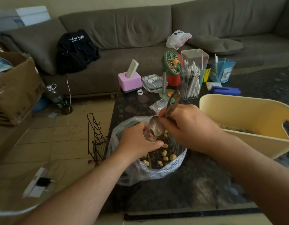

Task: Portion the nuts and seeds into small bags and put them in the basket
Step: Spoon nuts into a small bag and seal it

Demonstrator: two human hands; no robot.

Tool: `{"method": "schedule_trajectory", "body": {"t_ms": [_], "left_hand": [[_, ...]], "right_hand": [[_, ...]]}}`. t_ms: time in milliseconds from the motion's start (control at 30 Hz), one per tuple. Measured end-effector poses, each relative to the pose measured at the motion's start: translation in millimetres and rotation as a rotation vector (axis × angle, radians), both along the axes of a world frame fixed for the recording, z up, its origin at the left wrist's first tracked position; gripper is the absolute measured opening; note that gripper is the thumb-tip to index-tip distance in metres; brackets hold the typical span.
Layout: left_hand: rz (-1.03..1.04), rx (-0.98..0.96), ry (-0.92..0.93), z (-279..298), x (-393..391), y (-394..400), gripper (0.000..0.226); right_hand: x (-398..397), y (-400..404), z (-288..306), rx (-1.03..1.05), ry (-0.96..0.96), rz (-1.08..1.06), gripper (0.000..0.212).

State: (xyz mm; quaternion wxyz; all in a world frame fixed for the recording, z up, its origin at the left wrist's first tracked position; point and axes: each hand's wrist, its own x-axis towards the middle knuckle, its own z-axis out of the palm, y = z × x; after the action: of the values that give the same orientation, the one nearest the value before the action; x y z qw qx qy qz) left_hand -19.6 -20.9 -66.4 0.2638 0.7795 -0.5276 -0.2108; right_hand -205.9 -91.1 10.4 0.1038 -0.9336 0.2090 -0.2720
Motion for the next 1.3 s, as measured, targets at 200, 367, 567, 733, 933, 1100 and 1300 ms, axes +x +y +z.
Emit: {"method": "schedule_trajectory", "body": {"t_ms": [200,367,567,733,933,1100,1300], "left_hand": [[-0.067,0.093,-0.002,-2.4,9.4,3.0,0.06],[0.032,0.027,0.12,6.4,31.4,9.2,0.044],[0.058,0.056,0.176,4.8,49.0,11.5,0.045],[0.045,0.066,0.195,0.6,45.0,9.6,0.047],[0.025,-0.055,0.168,1.1,36.8,7.9,0.043],[-0.042,-0.069,0.201,-3.1,32.6,6.4,0.048],[-0.017,-0.118,0.339,-7.7,31.9,2.7,0.04]], "right_hand": [[-2.2,-8.4,-11.8,0.042,0.026,-0.127,0.024],[-10.3,-10.4,-24.9,0.283,0.101,-0.237,0.02],[-10.2,-4.4,-27.8,0.468,0.131,-0.305,0.016],[-3.2,2.0,-28.9,0.546,0.169,-0.294,0.019],[1.1,0.5,-31.1,0.805,0.131,-0.279,0.019],[1.1,-4.6,-36.7,0.851,0.081,-0.321,0.021],[6.6,-0.4,-47.8,0.625,0.016,-0.332,0.02]]}}
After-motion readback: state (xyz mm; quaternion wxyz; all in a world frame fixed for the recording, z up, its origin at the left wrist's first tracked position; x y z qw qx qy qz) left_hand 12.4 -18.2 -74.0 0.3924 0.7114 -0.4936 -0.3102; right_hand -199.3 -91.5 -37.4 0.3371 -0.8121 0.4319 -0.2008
